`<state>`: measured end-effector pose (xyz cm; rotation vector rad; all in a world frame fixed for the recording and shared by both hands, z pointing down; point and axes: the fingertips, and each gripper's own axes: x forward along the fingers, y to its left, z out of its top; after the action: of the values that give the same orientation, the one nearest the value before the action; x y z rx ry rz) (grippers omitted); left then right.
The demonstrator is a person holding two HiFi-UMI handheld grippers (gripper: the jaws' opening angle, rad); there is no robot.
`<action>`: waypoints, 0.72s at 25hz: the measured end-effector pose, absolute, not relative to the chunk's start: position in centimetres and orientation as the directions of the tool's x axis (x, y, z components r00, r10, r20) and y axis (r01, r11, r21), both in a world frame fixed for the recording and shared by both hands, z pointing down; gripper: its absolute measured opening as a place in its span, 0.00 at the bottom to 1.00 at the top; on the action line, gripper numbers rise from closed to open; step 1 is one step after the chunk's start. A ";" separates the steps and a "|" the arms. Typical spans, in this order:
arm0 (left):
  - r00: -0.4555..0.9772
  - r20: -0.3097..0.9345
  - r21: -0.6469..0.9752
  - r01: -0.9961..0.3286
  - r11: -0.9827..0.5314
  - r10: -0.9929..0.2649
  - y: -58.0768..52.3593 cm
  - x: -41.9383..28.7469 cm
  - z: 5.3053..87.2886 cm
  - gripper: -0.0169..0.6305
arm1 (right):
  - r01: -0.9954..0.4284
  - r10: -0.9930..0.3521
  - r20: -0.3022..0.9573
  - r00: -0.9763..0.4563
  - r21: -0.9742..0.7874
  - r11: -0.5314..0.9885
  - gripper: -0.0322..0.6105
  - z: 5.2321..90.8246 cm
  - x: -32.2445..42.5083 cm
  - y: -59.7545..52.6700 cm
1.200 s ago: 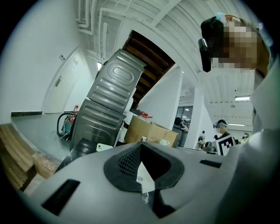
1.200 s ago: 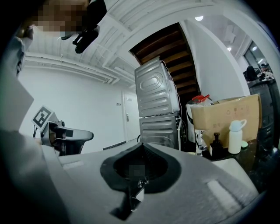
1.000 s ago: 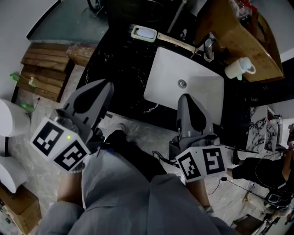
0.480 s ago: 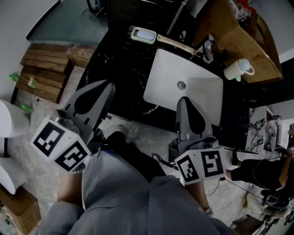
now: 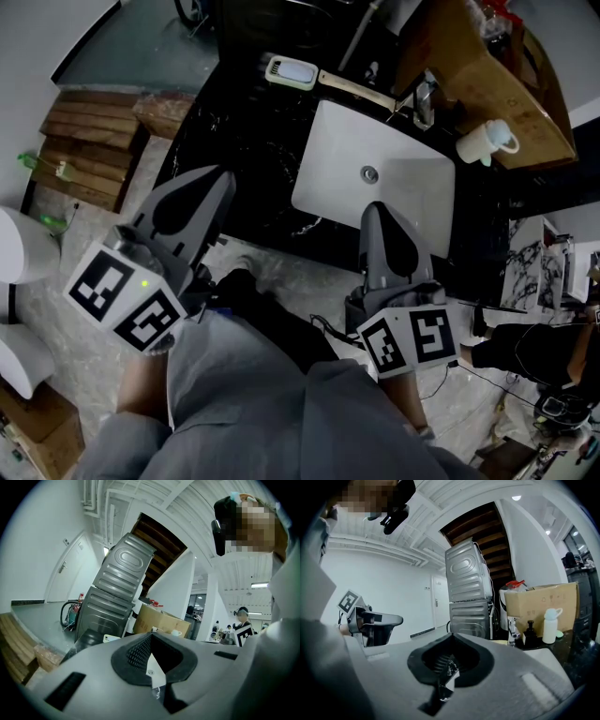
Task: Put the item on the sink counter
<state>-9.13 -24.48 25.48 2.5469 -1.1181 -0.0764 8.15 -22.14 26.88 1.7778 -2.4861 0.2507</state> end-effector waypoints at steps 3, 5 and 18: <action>0.688 0.092 0.346 -0.700 -0.625 -0.720 -24.6 -9.0 25.5 0.03 | -0.945 -0.932 0.158 -0.325 -0.088 0.315 0.05 26.9 8.2 -22.1; 0.690 0.093 0.348 -0.698 -0.626 -0.718 -24.7 -8.9 25.5 0.03 | -0.946 -0.933 0.161 -0.323 -0.088 0.312 0.05 27.0 8.2 -22.1; 0.707 0.101 0.366 -0.681 -0.634 -0.700 -26.6 -8.0 26.0 0.03 | -0.956 -0.941 0.176 -0.290 -0.103 0.275 0.05 27.6 9.3 -23.4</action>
<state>-8.02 -26.56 26.05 2.5369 -1.0729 -0.0713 9.34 -23.41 27.65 1.8213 -2.4436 0.2896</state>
